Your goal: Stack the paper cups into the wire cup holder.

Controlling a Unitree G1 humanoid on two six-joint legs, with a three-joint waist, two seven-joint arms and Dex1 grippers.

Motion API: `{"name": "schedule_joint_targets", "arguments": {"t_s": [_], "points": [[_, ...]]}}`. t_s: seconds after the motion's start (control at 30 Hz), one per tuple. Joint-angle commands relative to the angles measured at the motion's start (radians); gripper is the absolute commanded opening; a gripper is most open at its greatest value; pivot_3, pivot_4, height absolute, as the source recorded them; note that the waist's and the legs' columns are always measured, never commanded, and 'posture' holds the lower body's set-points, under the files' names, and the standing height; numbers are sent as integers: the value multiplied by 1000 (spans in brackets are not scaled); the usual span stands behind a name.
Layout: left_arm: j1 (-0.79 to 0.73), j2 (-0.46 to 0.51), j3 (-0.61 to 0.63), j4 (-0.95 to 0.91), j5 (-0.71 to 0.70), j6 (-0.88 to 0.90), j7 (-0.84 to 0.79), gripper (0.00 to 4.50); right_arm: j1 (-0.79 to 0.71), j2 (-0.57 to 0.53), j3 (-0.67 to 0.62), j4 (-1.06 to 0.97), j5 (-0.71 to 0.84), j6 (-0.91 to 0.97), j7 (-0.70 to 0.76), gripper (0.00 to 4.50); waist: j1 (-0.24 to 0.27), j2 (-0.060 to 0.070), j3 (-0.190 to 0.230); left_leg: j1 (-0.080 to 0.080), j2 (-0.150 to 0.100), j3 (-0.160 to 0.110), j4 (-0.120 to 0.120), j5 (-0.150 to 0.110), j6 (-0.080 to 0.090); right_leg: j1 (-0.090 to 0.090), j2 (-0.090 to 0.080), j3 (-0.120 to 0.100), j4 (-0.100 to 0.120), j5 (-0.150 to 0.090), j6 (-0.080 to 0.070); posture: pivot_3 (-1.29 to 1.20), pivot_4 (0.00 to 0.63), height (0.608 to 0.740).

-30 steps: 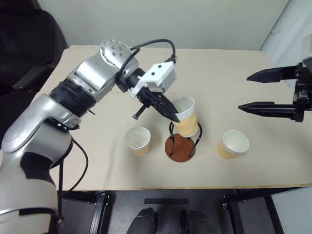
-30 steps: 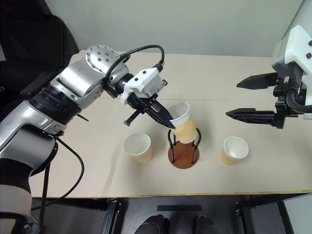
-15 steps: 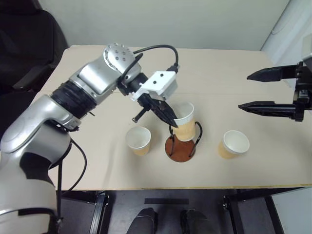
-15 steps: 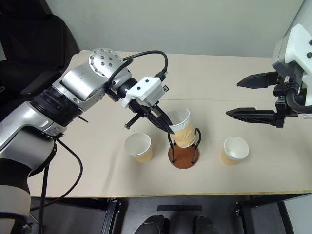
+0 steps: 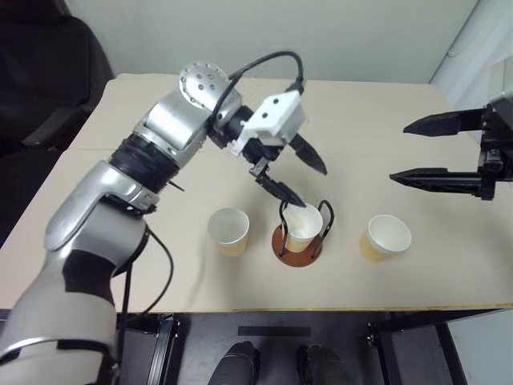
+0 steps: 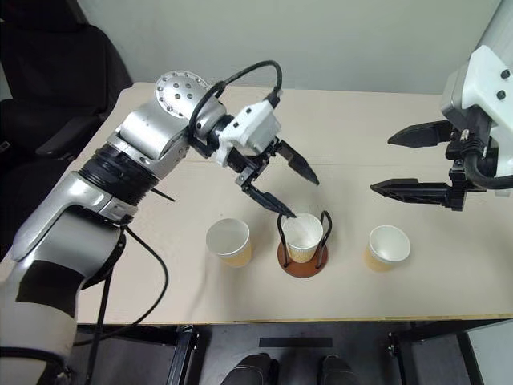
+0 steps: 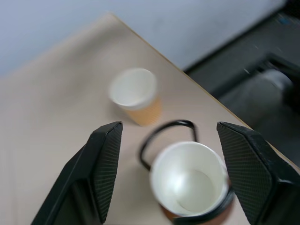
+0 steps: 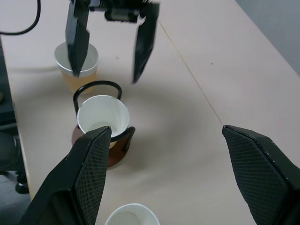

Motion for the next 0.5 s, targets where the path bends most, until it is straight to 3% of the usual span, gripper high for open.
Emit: {"name": "schedule_joint_targets", "arguments": {"t_s": [0.03,0.33,0.5], "points": [[-18,17,157,26,6,89,-30,3469,1,3,-20,-2,-7,-4,-27,3860,-1,0,0,0,0,0,0,0,0,0,0,1,0,0,0,0,150,740],[21,141,366,-57,30,330,-30,3469,69,145,-47,-67,78,86,-176,3860,-4,0,0,0,0,0,2,0,0,0,1,1,-1,0,0,0,150,740],[79,192,446,-136,21,417,-29,3469,186,128,-71,-108,110,118,-152,3860,2,1,0,0,0,-2,1,0,0,0,0,0,-2,0,1,0,150,740]]}}
